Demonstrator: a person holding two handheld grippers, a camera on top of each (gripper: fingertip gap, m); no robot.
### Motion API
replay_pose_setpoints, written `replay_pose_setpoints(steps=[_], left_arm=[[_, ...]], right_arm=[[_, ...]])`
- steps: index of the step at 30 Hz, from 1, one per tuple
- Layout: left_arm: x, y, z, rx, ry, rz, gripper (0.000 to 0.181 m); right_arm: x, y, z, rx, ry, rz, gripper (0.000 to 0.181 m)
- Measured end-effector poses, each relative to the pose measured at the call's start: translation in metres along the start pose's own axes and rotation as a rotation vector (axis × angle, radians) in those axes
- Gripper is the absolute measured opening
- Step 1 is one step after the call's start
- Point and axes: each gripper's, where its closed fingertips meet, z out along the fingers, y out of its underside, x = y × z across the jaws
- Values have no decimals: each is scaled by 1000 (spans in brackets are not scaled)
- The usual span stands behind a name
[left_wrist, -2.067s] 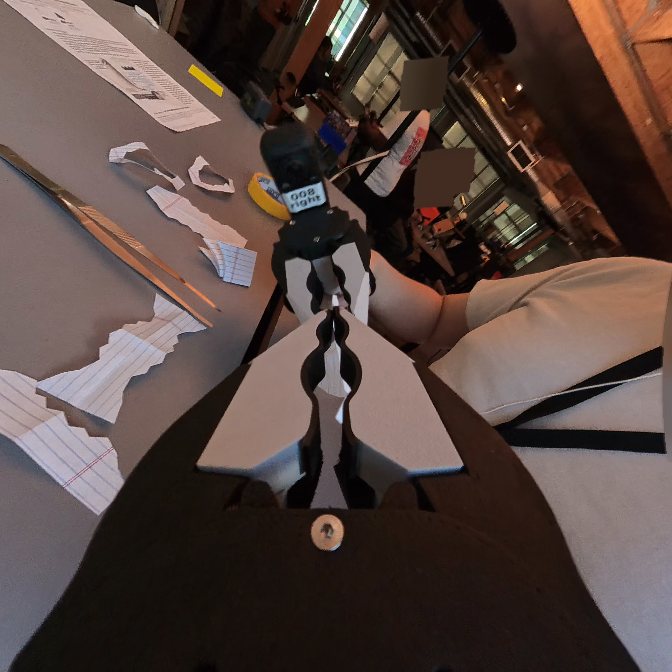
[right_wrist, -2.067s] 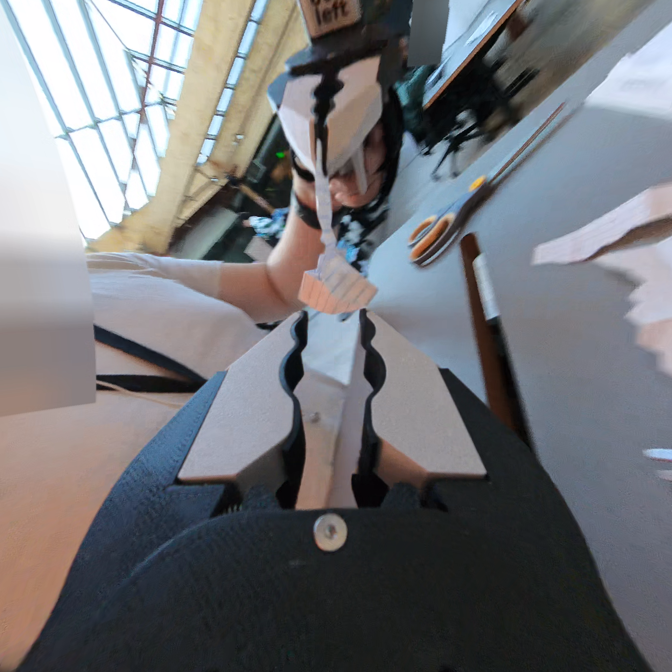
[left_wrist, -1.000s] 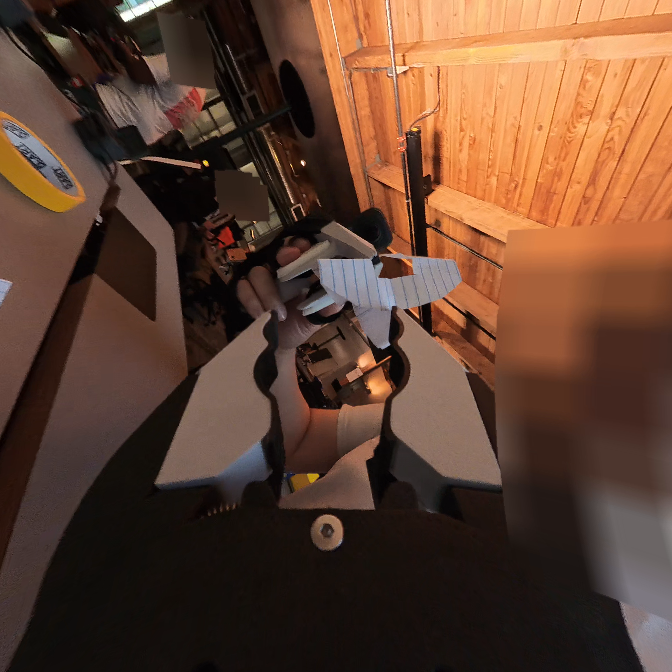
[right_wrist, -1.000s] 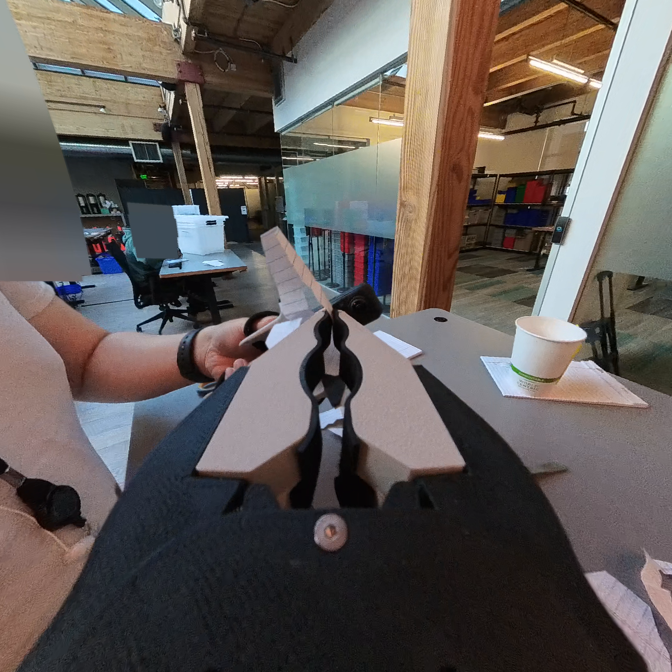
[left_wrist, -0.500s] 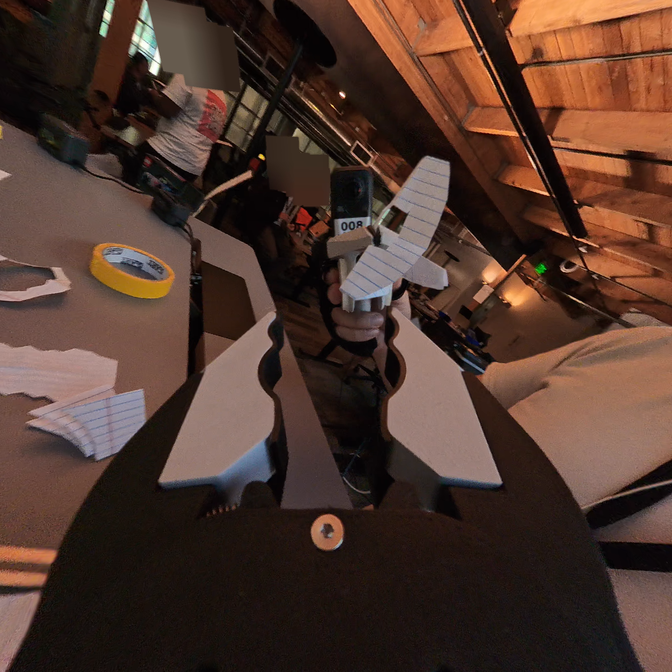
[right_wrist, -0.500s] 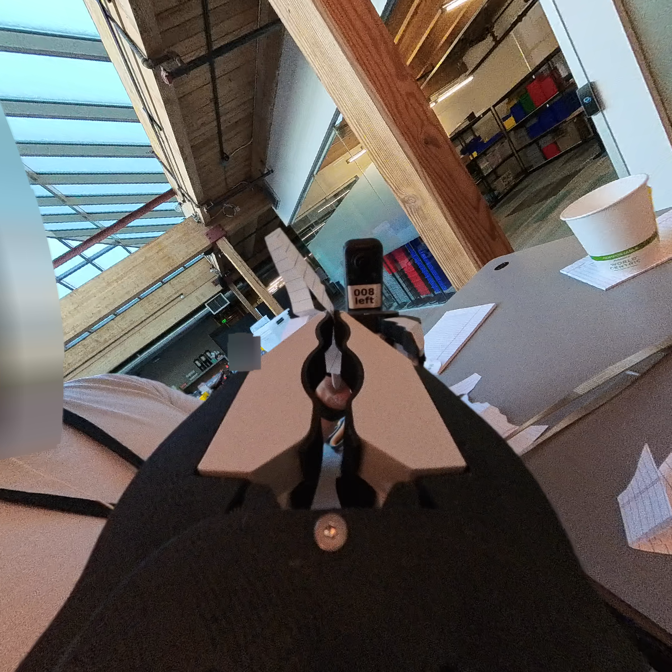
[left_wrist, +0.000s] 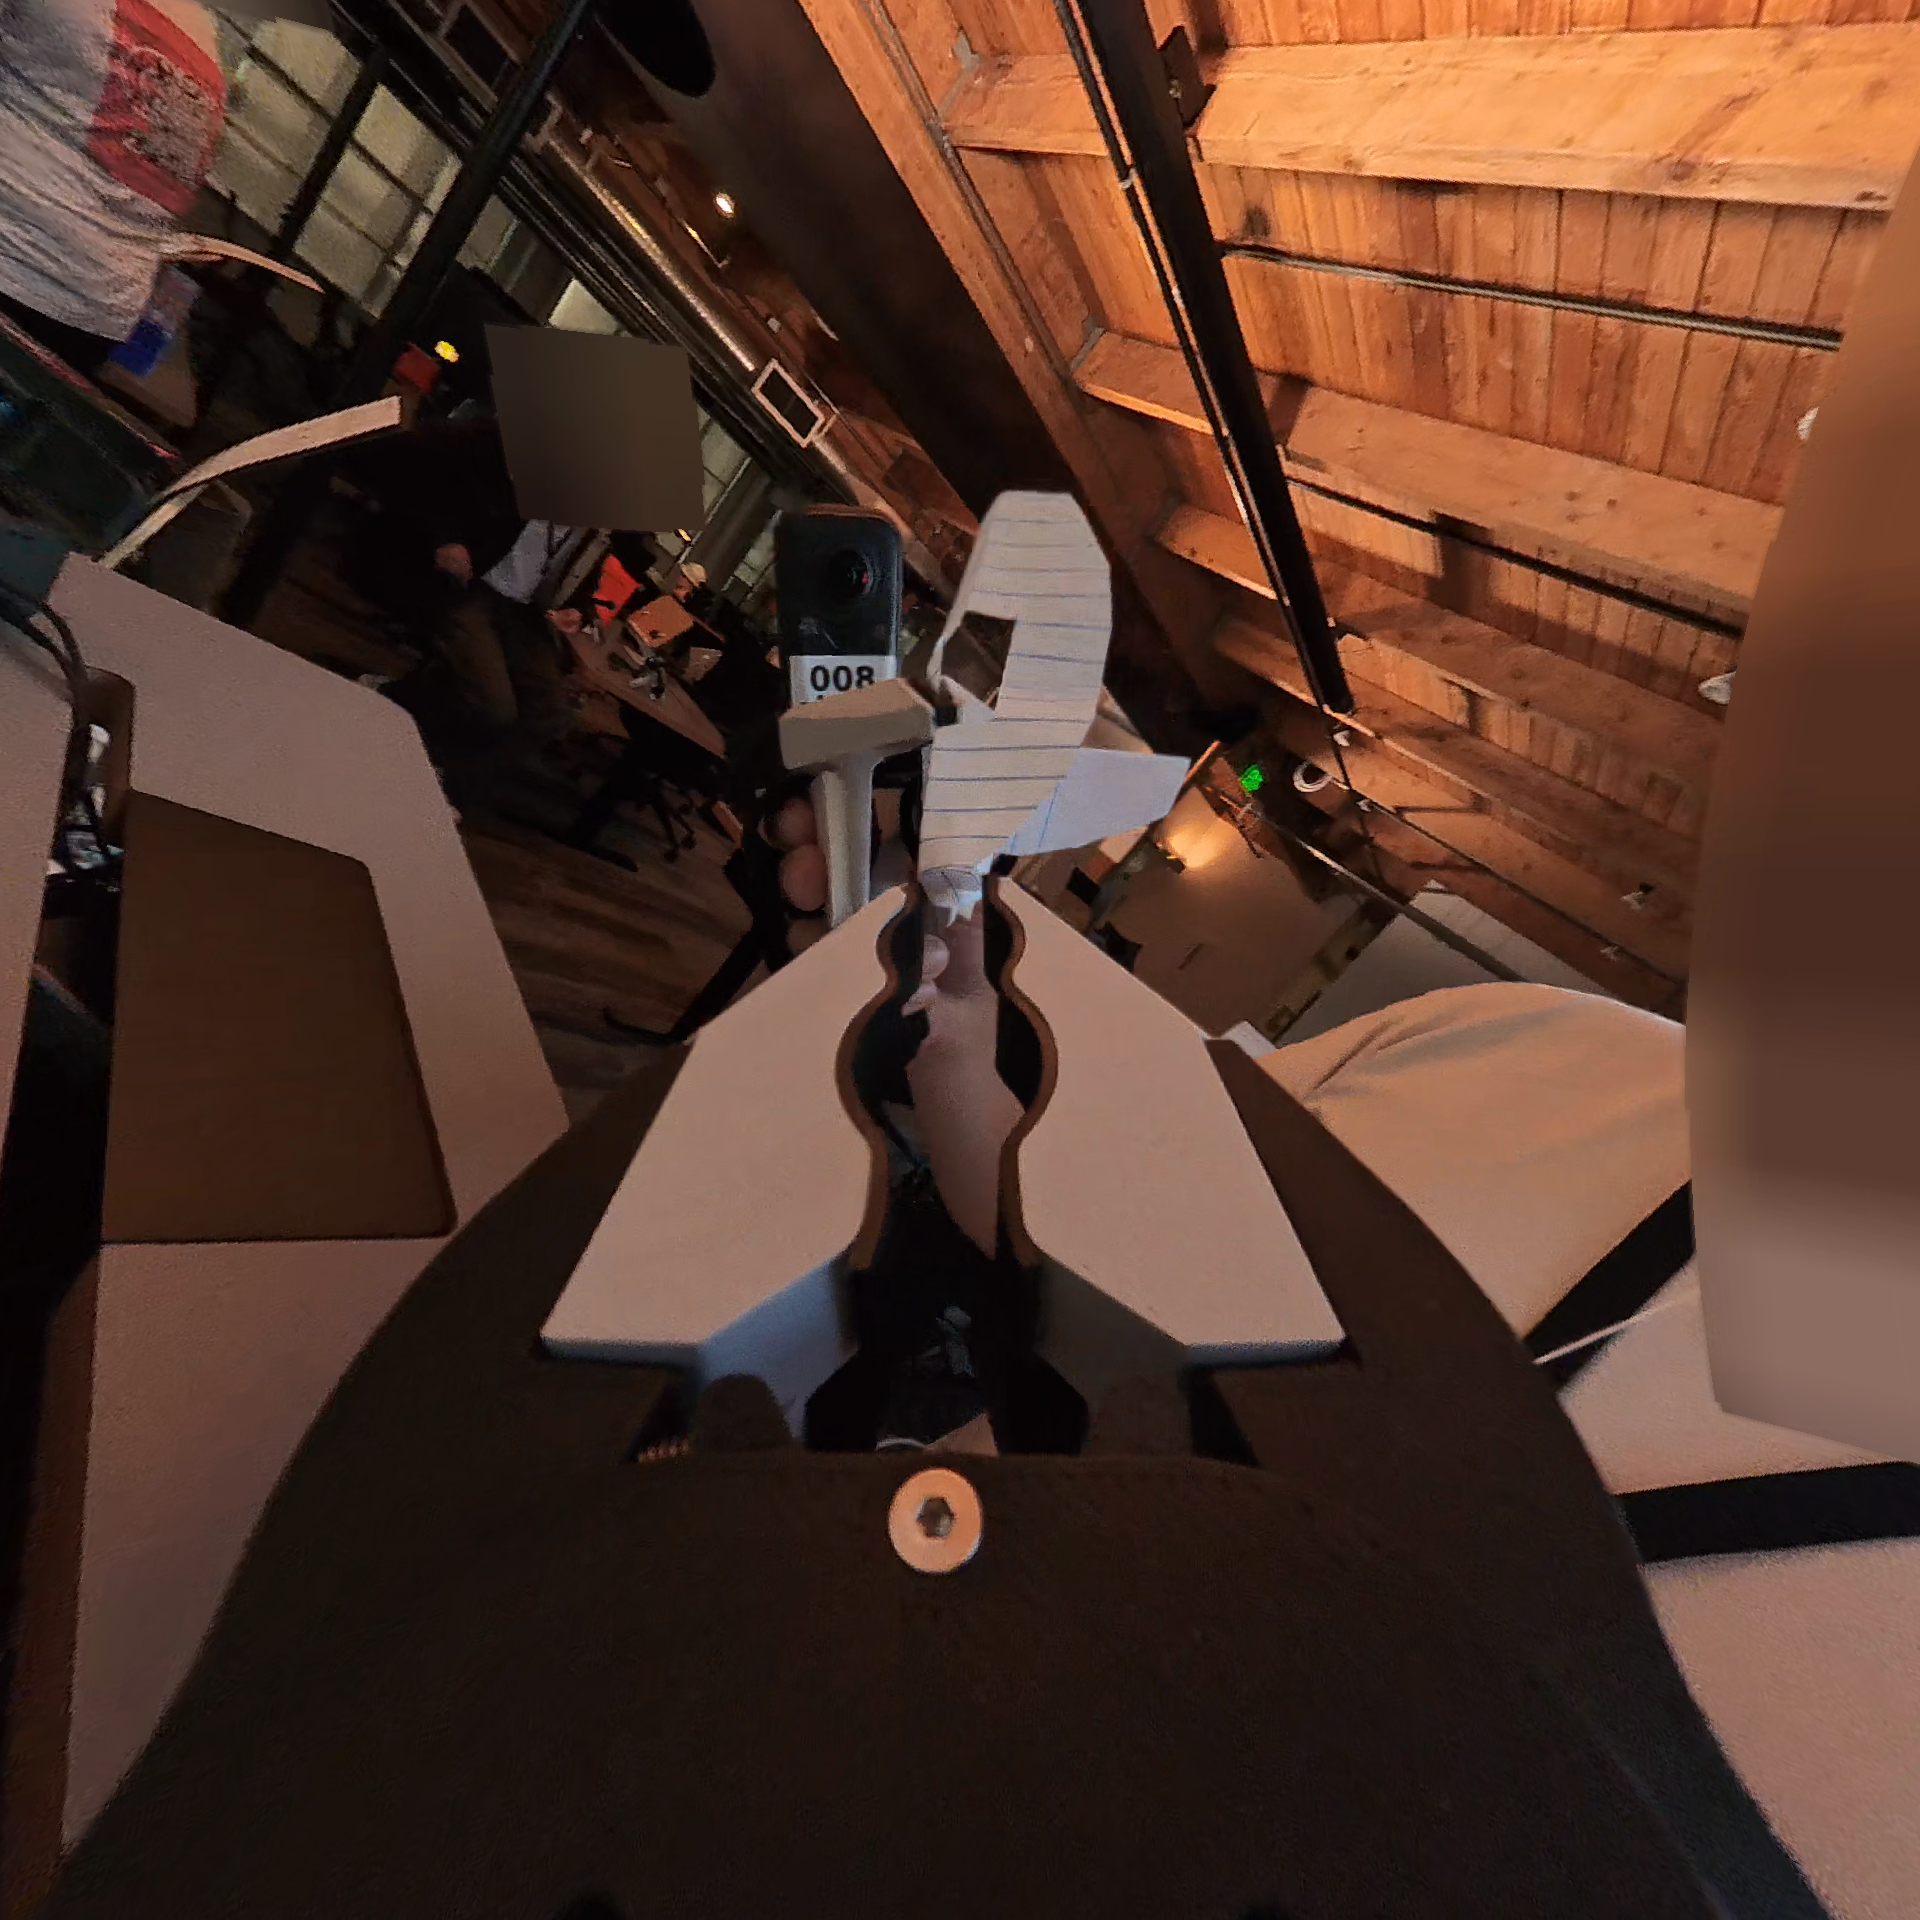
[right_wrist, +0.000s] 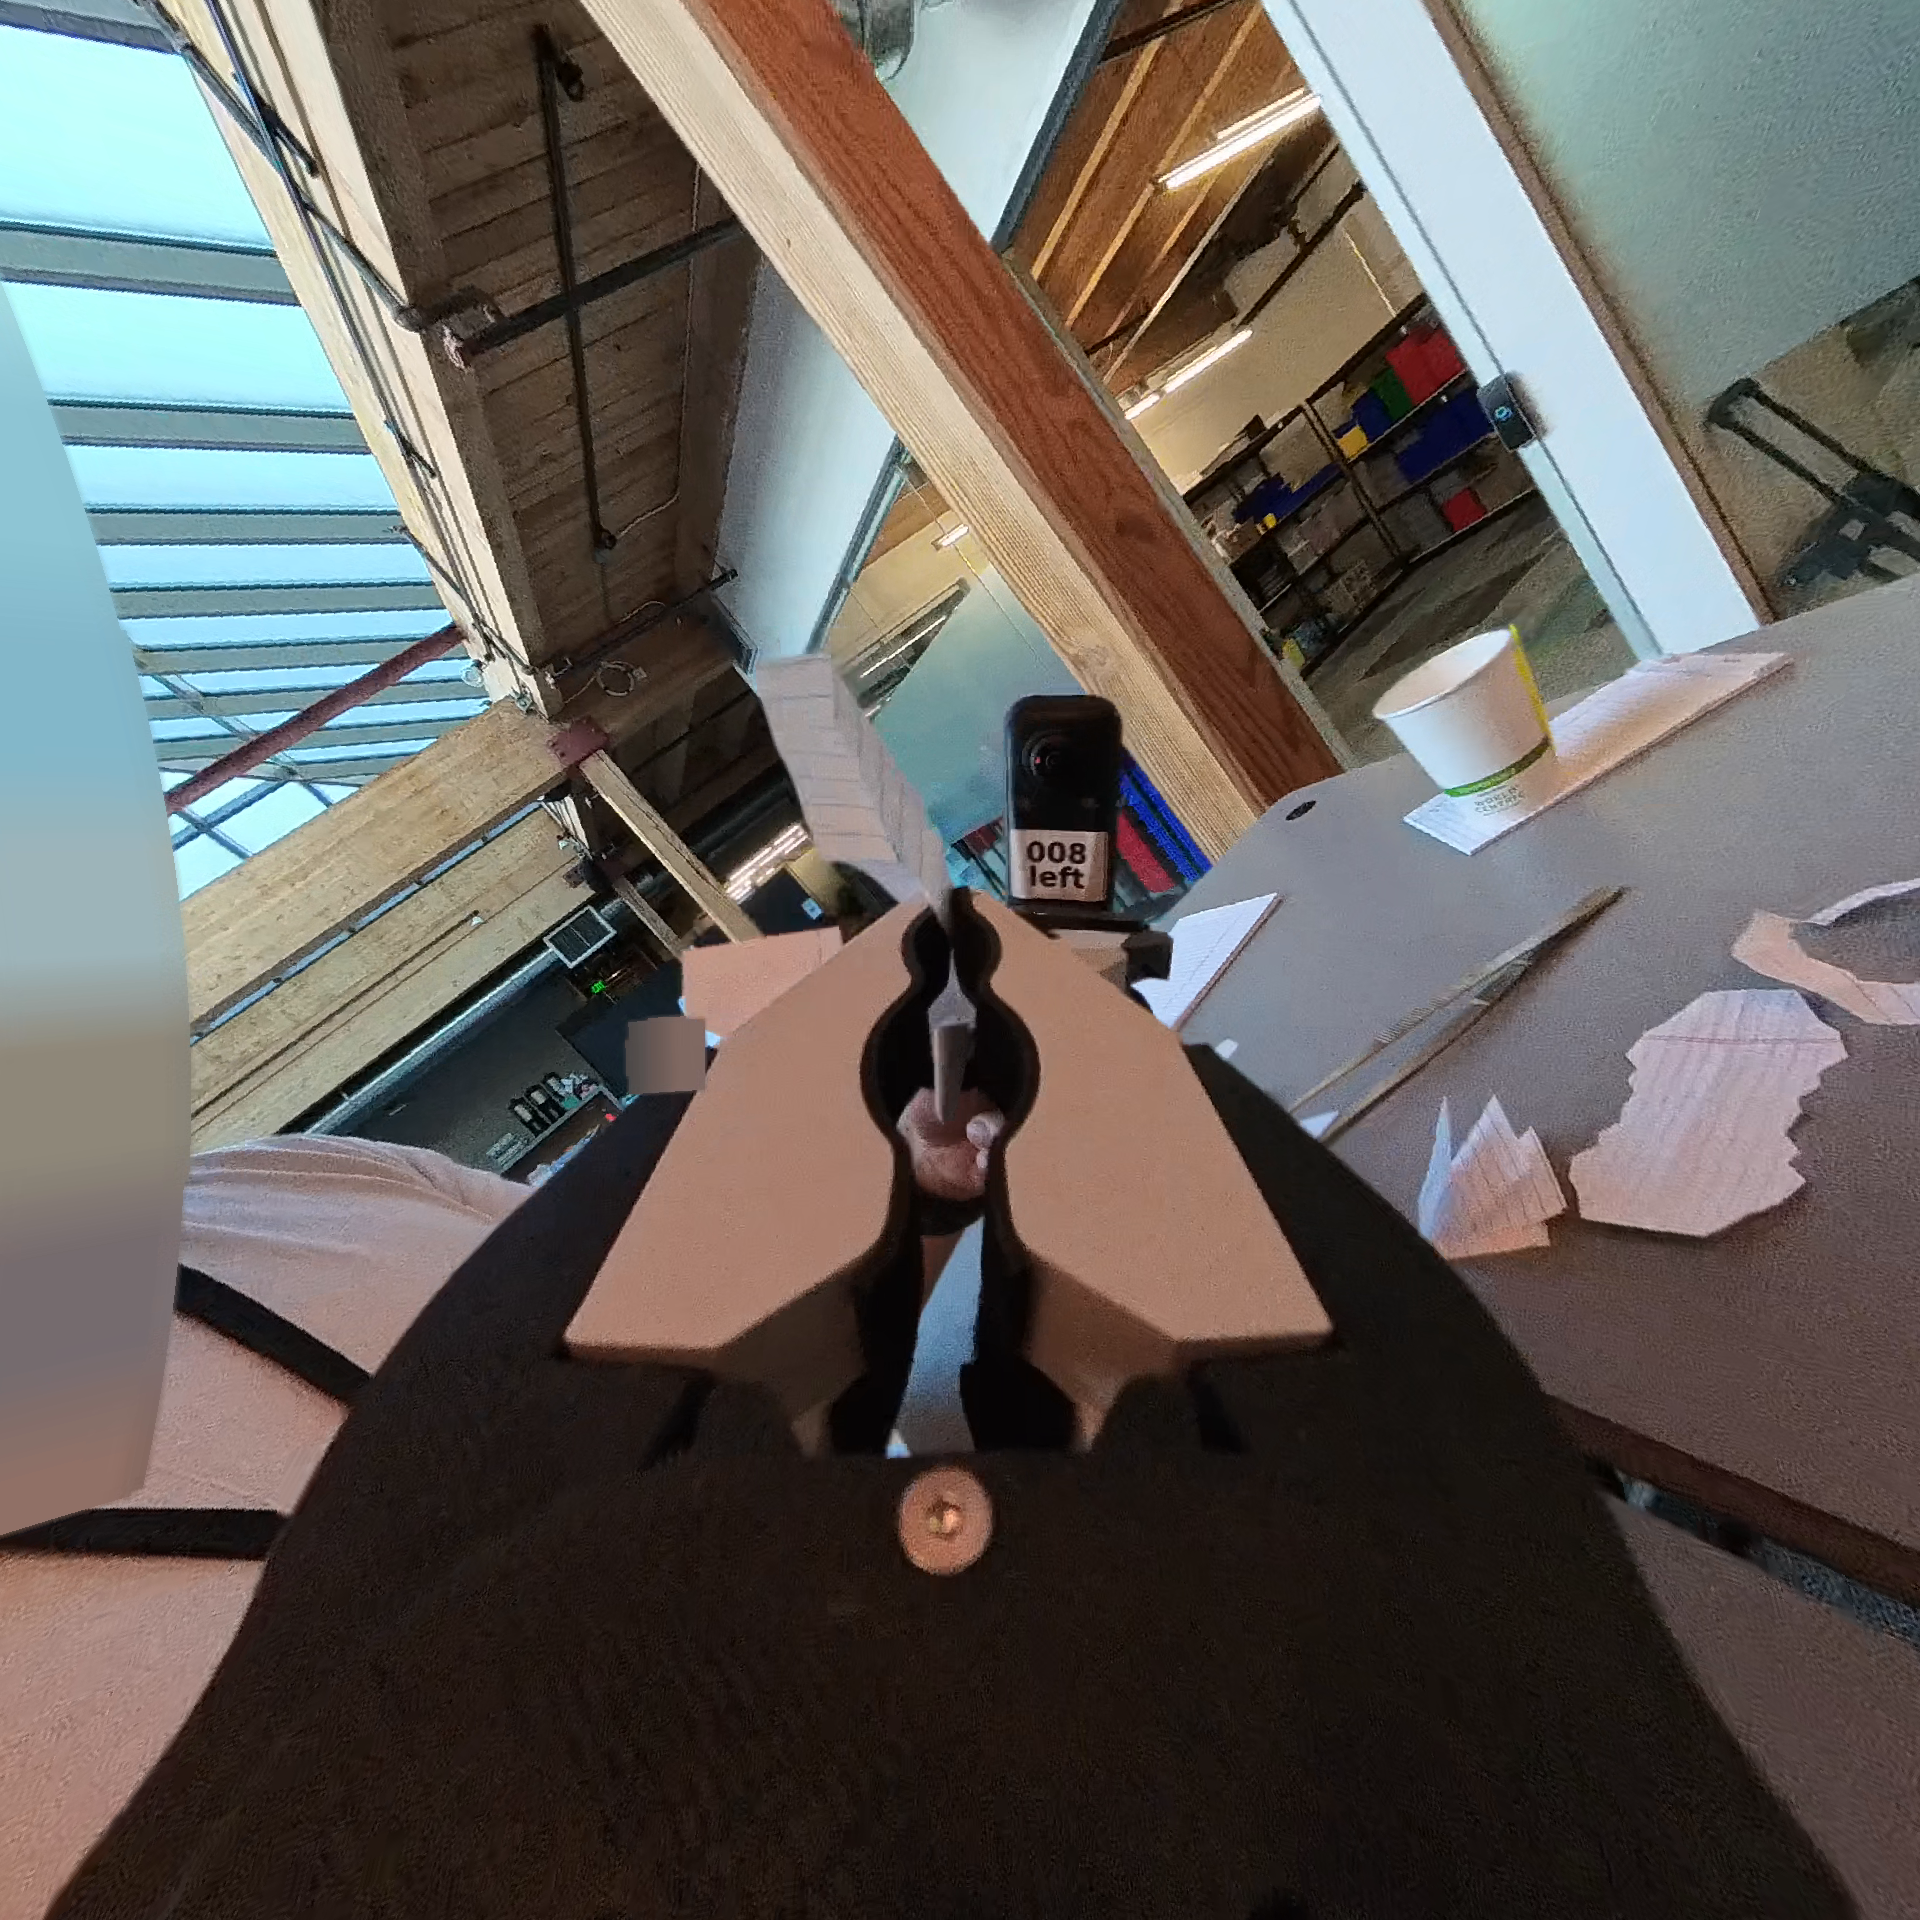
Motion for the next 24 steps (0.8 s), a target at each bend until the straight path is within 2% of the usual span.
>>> replay_pose_setpoints(steps=[2,4,7,9,11,14,16,18,24], left_arm=[[-12,1,18,-14,-33,22,0],[-27,1,33,-25,-91,40,1],[-47,-5,49,-2,-205,96,15],[-59,-10,58,28,-294,131,37],[-67,-10,67,30,-357,148,42],[-78,-9,76,27,-421,175,24],[-86,-10,77,20,-464,211,2],[-92,-13,74,35,-503,221,0],[-88,-9,69,50,-468,170,0]], right_arm=[[4,-11,-21,-11,-9,16,0],[12,-21,-42,-22,-6,21,0],[28,-34,-65,-56,9,21,0],[40,-35,-75,-110,36,-13,0],[49,-31,-79,-178,52,-55,0],[56,-28,-80,-240,32,-89,0],[59,-26,-80,-266,6,-71,0],[65,-26,-81,-272,-11,-39,0],[76,-31,-84,-279,-46,-39,1]])
